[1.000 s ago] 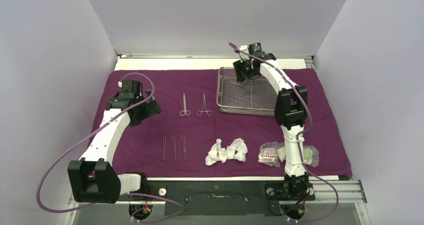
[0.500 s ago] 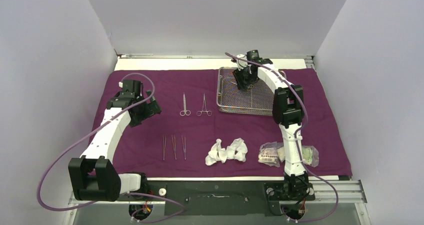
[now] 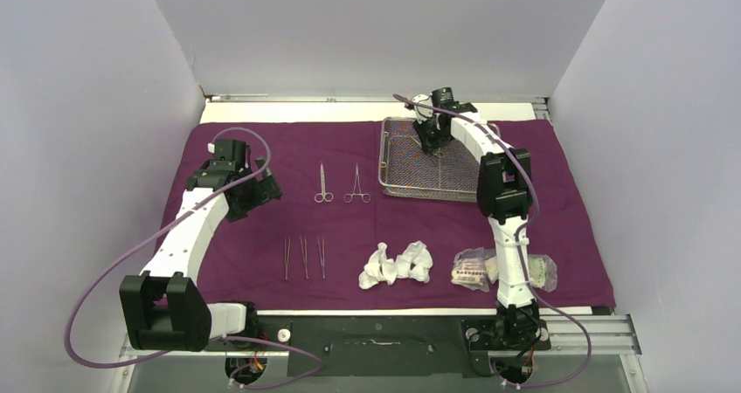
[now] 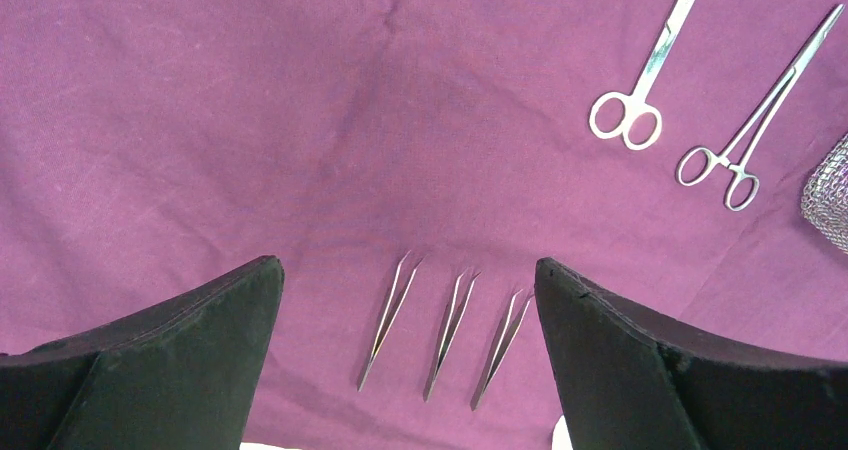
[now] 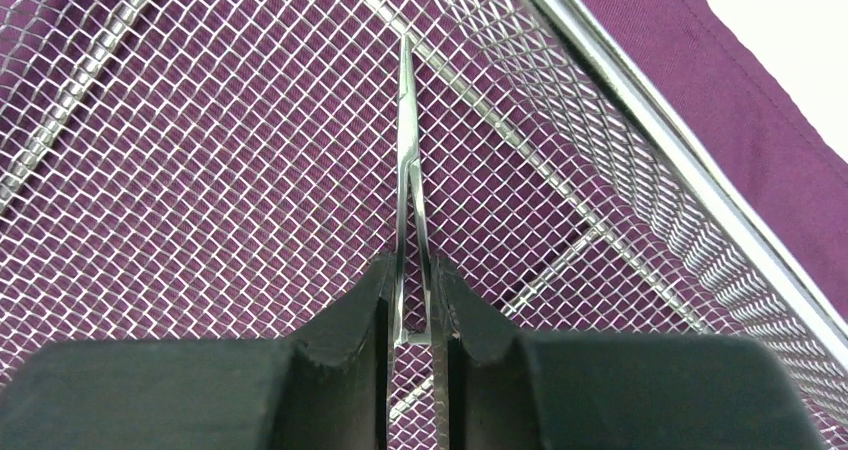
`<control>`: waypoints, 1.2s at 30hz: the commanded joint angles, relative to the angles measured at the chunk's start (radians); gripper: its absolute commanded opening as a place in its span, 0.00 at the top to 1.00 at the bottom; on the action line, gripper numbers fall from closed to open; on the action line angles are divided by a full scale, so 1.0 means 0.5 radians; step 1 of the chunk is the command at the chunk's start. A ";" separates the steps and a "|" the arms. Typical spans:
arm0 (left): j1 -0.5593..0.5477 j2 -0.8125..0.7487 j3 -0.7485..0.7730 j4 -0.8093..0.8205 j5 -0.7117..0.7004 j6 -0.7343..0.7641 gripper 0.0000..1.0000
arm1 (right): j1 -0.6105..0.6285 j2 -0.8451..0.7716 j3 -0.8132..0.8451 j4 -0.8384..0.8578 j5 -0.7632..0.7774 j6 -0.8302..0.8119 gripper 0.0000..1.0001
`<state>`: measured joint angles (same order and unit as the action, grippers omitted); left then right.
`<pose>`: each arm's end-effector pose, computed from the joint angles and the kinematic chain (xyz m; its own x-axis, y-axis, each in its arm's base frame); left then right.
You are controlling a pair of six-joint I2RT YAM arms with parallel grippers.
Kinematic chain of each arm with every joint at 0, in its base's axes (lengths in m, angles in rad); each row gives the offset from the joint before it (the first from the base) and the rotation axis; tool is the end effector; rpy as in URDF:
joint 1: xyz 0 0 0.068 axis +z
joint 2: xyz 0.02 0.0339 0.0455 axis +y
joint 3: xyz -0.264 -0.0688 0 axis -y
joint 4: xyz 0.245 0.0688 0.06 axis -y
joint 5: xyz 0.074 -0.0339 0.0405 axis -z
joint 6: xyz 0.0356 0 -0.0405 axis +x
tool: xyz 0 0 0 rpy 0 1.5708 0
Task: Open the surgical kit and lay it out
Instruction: Pick up the medical item from the container, then place the medical item in the surgical kit.
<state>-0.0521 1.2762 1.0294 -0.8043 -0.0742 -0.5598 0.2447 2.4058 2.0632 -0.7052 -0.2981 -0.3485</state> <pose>0.2498 -0.0104 0.2694 -0.7425 -0.4916 -0.4550 -0.4474 0.8695 -0.2092 0.5025 0.1363 0.1713 -0.6623 -0.5018 -0.5563 -0.6385 0.7666 0.0686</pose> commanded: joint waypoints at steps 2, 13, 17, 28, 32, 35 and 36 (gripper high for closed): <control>0.009 0.008 0.086 0.049 -0.007 0.034 0.06 | 0.029 -0.198 -0.074 0.062 0.170 -0.037 0.95; 0.006 0.005 0.115 0.086 0.082 0.032 0.06 | 0.023 -0.463 -0.061 0.013 0.130 -0.022 0.95; 0.003 0.000 0.136 0.150 0.236 0.038 0.06 | 0.017 -0.551 -0.094 0.017 0.076 0.071 0.95; -0.016 0.019 0.200 0.319 0.464 -0.034 0.06 | 0.168 -0.955 -0.397 0.415 0.112 1.024 0.95; -0.014 0.015 0.218 0.191 0.295 -0.031 0.06 | 0.378 -0.996 -0.456 0.527 0.296 1.444 0.95; -0.013 -0.039 0.216 0.106 0.123 -0.052 0.06 | 0.538 -1.000 -0.547 0.620 0.463 1.842 0.95; -0.012 -0.065 0.215 0.077 0.064 -0.060 0.06 | 0.615 -1.007 -0.576 0.634 0.606 1.964 0.95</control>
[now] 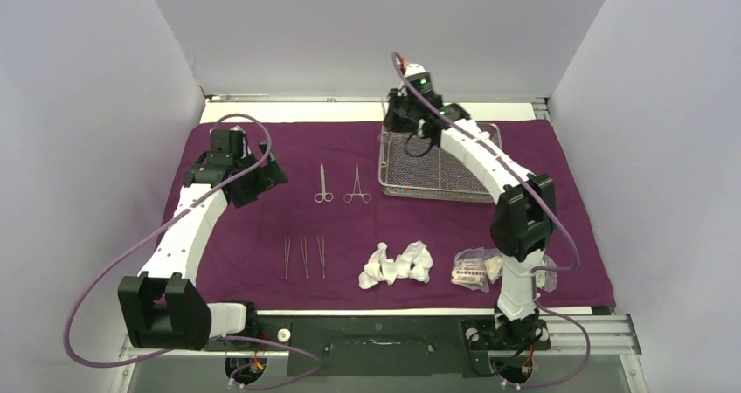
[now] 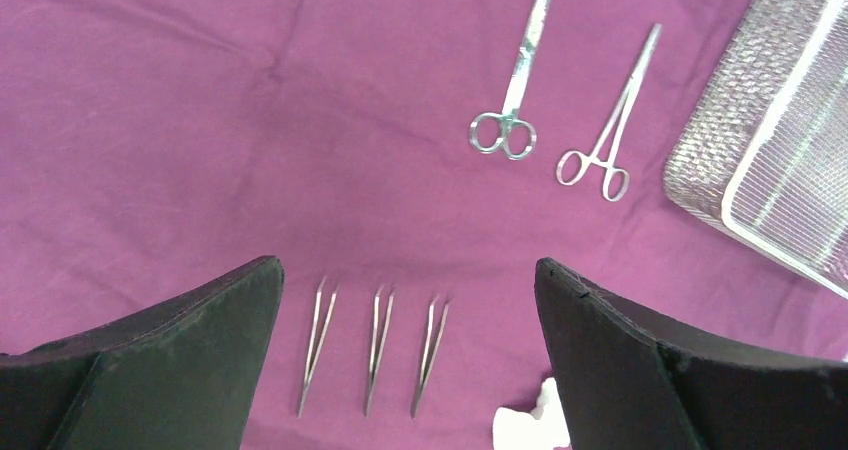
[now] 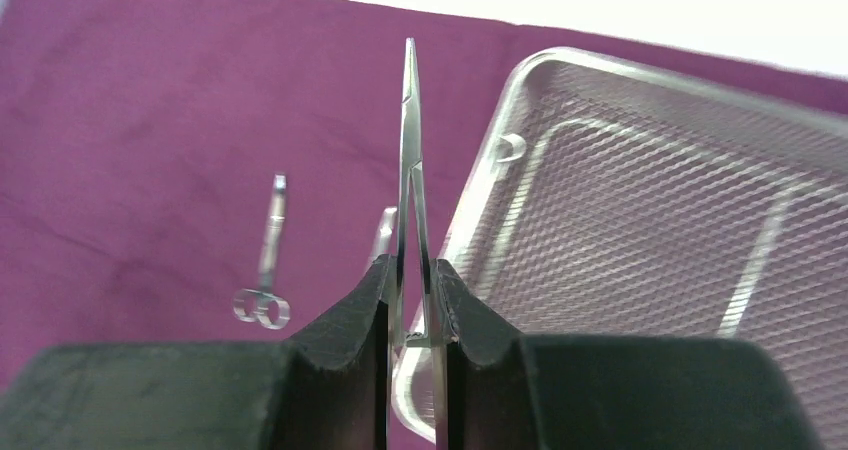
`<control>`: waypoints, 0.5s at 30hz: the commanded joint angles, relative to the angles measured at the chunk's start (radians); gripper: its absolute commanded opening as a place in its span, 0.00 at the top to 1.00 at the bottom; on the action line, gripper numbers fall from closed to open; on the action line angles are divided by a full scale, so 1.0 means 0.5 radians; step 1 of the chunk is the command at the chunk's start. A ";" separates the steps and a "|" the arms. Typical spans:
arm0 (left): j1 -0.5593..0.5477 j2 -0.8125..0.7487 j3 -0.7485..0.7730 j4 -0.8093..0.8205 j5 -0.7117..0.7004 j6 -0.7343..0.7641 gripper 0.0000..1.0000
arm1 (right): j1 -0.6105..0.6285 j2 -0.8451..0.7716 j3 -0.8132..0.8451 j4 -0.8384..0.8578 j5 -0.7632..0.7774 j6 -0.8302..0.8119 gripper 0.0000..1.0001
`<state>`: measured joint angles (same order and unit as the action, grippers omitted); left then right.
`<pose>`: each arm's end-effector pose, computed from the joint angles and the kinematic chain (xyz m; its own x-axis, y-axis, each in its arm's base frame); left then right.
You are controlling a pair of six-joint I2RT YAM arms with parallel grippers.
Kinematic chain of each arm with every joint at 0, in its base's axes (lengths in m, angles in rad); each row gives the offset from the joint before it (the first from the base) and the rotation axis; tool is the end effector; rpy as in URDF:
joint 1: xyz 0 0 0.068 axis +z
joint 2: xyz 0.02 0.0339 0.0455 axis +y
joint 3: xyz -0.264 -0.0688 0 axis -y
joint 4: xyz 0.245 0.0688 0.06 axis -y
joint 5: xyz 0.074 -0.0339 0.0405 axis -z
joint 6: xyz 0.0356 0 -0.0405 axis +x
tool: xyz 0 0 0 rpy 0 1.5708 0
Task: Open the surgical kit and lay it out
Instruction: Place the medical item in the surgical kit.
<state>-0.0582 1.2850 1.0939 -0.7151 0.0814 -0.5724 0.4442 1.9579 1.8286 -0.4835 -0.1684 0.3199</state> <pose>0.2644 -0.0183 0.2930 -0.7191 -0.4989 -0.4838 -0.3348 0.8588 -0.3879 0.4124 0.2029 0.3231 -0.6652 0.0268 -0.7462 -0.3564 0.8668 0.3488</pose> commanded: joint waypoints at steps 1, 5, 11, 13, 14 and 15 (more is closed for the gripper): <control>0.000 -0.111 0.084 -0.133 -0.302 -0.044 0.06 | 0.299 -0.127 -0.154 0.251 0.489 0.709 0.95; 0.003 -0.249 0.090 -0.272 -0.526 -0.083 0.06 | 0.575 -0.044 -0.141 0.403 0.692 0.895 0.95; 0.006 -0.466 0.057 -0.449 -0.762 -0.134 0.06 | 0.863 0.219 -0.007 0.509 0.829 1.087 0.95; 0.009 -0.531 0.037 -0.480 -0.808 -0.145 0.06 | 0.919 0.266 -0.039 0.587 0.872 1.171 0.95; 0.009 -0.566 0.027 -0.495 -0.827 -0.153 0.06 | 0.941 0.283 -0.075 0.659 0.882 1.206 0.95; 0.009 -0.597 0.012 -0.506 -0.844 -0.162 0.06 | 0.964 0.300 -0.105 0.742 0.914 1.228 0.95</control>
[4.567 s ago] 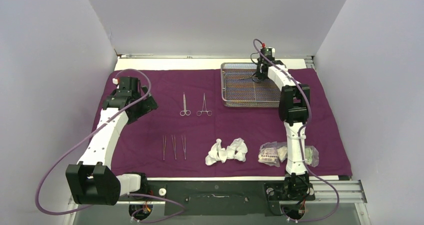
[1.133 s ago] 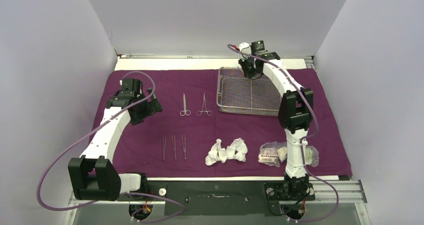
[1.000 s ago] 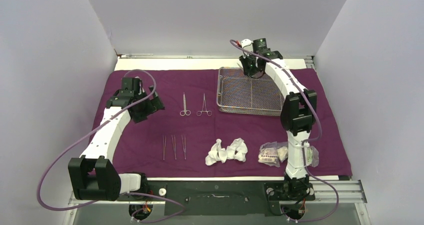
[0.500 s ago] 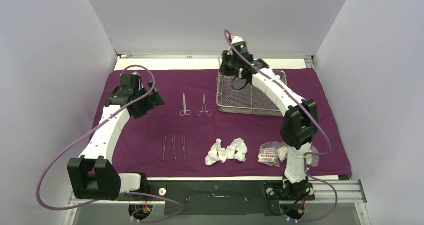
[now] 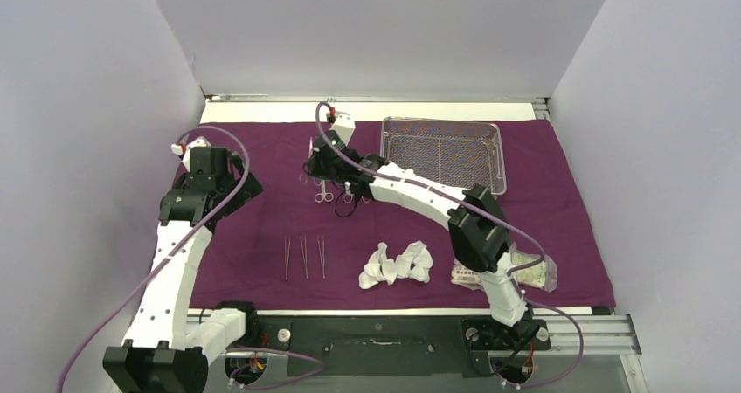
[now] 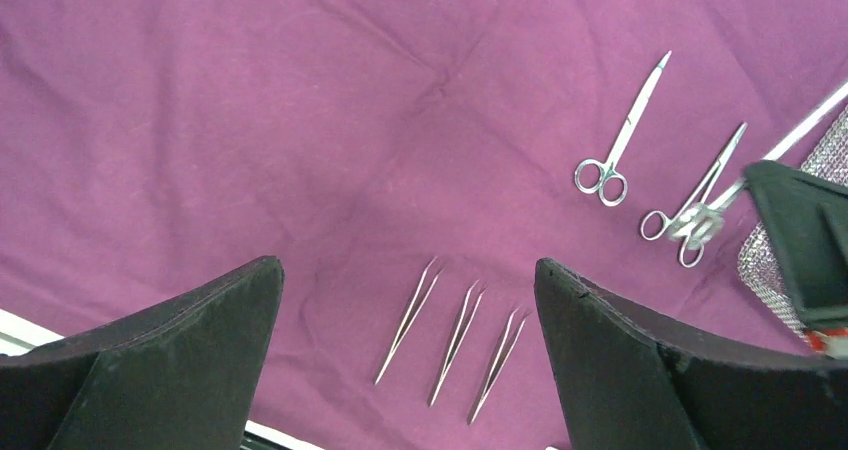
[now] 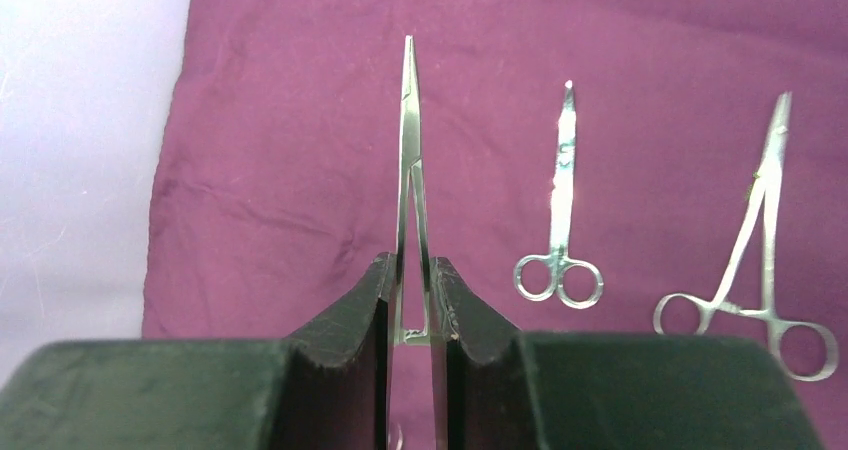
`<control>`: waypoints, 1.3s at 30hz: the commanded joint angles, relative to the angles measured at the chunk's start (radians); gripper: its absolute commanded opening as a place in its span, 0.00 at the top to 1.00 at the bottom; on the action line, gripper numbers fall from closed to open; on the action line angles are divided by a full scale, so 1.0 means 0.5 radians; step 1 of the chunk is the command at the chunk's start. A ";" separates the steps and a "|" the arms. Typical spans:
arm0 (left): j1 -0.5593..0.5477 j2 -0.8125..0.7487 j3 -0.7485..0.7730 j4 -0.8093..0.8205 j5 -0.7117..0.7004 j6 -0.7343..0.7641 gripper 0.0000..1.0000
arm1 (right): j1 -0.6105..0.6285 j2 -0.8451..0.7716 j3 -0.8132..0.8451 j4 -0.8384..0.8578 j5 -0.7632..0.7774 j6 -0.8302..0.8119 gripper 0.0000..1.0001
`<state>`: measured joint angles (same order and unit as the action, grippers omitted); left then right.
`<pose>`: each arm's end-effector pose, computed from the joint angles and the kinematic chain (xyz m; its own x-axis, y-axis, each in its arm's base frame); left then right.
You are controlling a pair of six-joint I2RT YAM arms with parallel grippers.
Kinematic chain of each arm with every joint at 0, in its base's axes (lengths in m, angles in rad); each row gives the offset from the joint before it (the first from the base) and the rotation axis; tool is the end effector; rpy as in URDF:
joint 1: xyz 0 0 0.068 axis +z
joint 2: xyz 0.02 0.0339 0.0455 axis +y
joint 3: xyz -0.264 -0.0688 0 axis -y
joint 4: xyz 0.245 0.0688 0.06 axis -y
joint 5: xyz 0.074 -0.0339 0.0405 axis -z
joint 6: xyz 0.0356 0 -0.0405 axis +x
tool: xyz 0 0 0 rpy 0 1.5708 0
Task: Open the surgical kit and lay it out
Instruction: Place the medical item in the surgical kit.
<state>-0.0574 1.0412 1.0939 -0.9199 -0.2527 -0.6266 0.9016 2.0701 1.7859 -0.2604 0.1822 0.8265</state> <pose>0.1985 -0.0025 0.3314 -0.5545 -0.5368 -0.6358 -0.5322 0.8162 -0.2249 0.3101 0.3816 0.2777 -0.7144 0.2629 -0.6485 -0.2210 0.7945 0.5656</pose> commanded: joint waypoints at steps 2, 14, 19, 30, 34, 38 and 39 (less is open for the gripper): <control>0.011 -0.172 -0.017 -0.105 -0.189 -0.062 0.06 | 0.083 0.119 -0.067 0.476 0.254 0.160 0.95; 0.011 -0.203 -0.085 -0.115 -0.102 -0.031 0.06 | 0.174 0.616 0.328 0.527 0.295 0.104 0.95; 0.013 -0.192 -0.077 -0.120 -0.090 -0.011 0.06 | 0.226 0.757 0.492 0.405 0.430 0.002 0.95; 0.017 -0.190 -0.064 -0.144 -0.121 0.000 0.06 | 0.205 0.836 0.561 0.248 0.453 0.087 0.91; 0.017 -0.187 -0.050 -0.161 -0.119 -0.001 0.06 | 0.187 0.917 0.628 0.238 0.410 0.072 0.90; 0.020 -0.184 -0.024 -0.183 -0.131 0.006 0.06 | 0.173 0.977 0.680 0.233 0.386 0.040 0.90; 0.020 -0.183 -0.016 -0.187 -0.134 0.009 0.06 | 0.170 0.983 0.686 0.227 0.380 0.041 0.90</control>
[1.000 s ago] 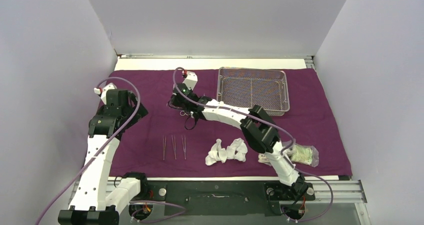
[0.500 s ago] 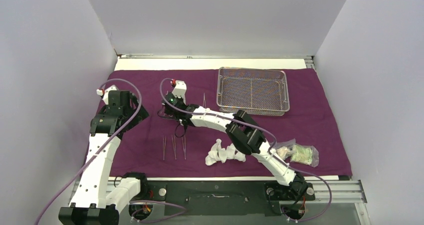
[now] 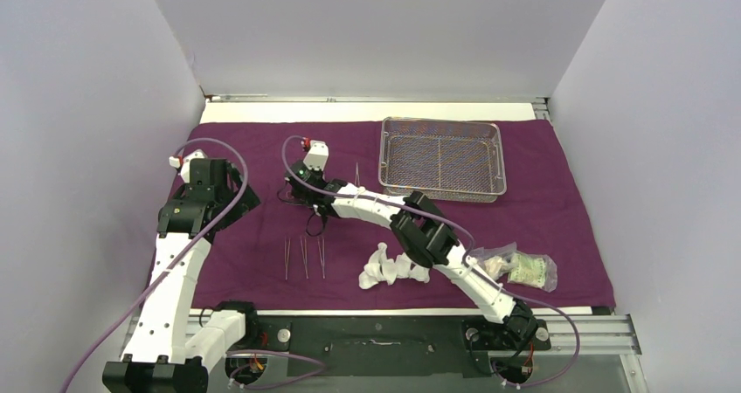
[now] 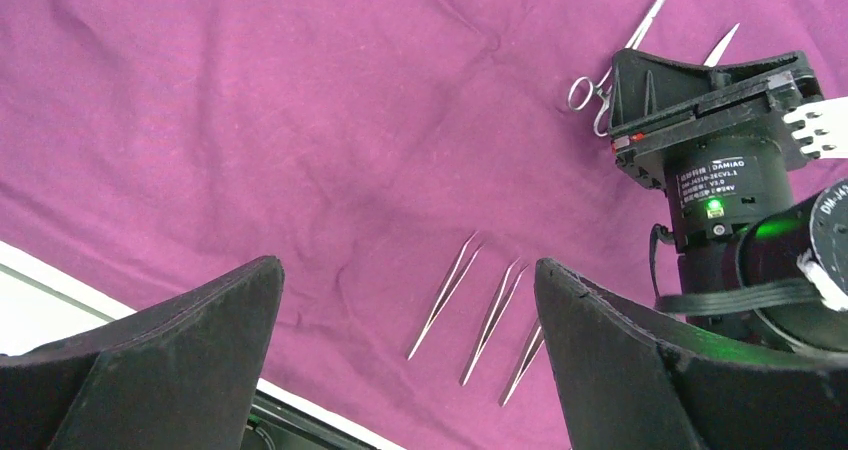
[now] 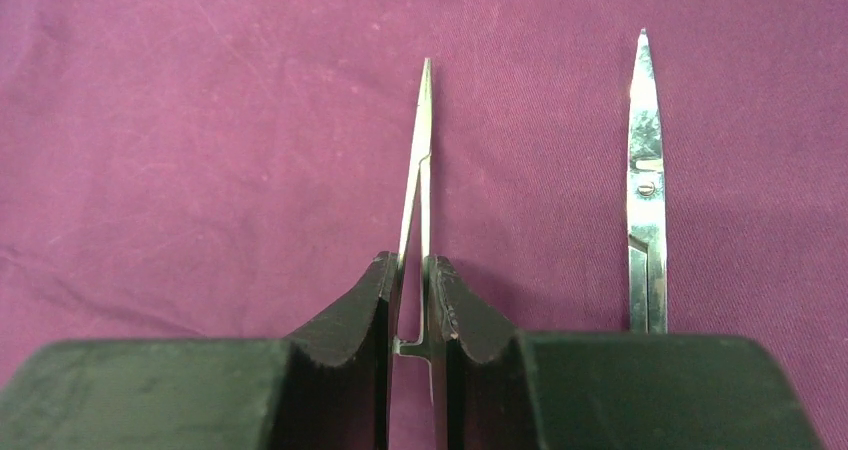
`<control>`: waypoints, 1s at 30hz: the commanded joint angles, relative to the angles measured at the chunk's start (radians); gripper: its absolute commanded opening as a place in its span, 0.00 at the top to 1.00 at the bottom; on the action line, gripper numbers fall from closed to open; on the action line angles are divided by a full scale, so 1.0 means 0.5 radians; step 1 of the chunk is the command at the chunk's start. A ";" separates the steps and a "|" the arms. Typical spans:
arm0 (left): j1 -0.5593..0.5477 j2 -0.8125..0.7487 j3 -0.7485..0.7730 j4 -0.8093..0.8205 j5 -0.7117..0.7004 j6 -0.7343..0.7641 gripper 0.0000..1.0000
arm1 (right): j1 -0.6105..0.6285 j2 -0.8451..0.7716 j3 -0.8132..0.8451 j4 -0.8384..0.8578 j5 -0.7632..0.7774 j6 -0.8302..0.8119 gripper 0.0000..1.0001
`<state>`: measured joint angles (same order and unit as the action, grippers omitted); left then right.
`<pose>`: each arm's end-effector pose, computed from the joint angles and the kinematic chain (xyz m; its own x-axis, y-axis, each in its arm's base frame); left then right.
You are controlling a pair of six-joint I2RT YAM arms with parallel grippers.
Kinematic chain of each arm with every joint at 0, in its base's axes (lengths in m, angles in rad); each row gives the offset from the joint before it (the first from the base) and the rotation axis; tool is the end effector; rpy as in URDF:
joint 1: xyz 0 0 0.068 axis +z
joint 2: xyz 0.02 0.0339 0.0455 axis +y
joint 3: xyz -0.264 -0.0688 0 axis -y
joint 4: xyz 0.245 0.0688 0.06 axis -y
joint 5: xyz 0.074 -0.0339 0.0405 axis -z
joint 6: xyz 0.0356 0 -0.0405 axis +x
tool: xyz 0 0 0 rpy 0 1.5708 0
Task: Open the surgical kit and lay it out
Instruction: Place the medical item in the surgical kit.
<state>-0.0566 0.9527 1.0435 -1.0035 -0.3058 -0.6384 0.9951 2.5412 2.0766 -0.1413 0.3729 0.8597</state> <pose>0.1719 0.0010 0.3252 -0.5569 -0.5376 -0.6331 -0.5750 0.7996 -0.1732 0.3222 0.4726 0.1455 -0.6707 0.2627 -0.6937 -0.1685 0.8568 0.4874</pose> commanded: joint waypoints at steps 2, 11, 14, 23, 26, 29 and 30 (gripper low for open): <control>0.018 -0.003 0.092 -0.026 -0.033 0.035 0.06 | -0.017 0.043 0.100 -0.009 -0.012 -0.030 0.87; 0.018 0.006 0.131 -0.036 -0.036 0.047 0.06 | -0.047 -0.033 0.136 0.020 -0.144 -0.048 0.60; 0.018 0.009 0.142 -0.032 -0.033 0.058 0.06 | -0.076 -0.139 0.137 0.009 -0.200 -0.095 0.57; 0.018 0.000 0.168 0.063 0.094 0.142 0.06 | -0.227 -0.840 -0.376 -0.314 -0.431 -0.362 0.52; 0.018 0.005 0.157 0.108 0.172 0.166 0.06 | -0.342 -1.210 -0.689 -0.485 -0.435 -0.418 0.53; 0.021 0.017 0.158 0.141 0.260 0.203 0.03 | -0.471 -1.531 -0.914 -0.709 -0.449 -0.473 0.54; 0.021 0.027 0.180 0.146 0.305 0.236 0.03 | -0.527 -1.616 -0.950 -0.823 -0.513 -0.487 0.54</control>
<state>-0.0547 0.9596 1.0794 -0.9909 -0.2329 -0.5705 0.8108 1.9160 1.6814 -0.3676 0.1574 0.6739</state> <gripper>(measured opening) 0.962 0.464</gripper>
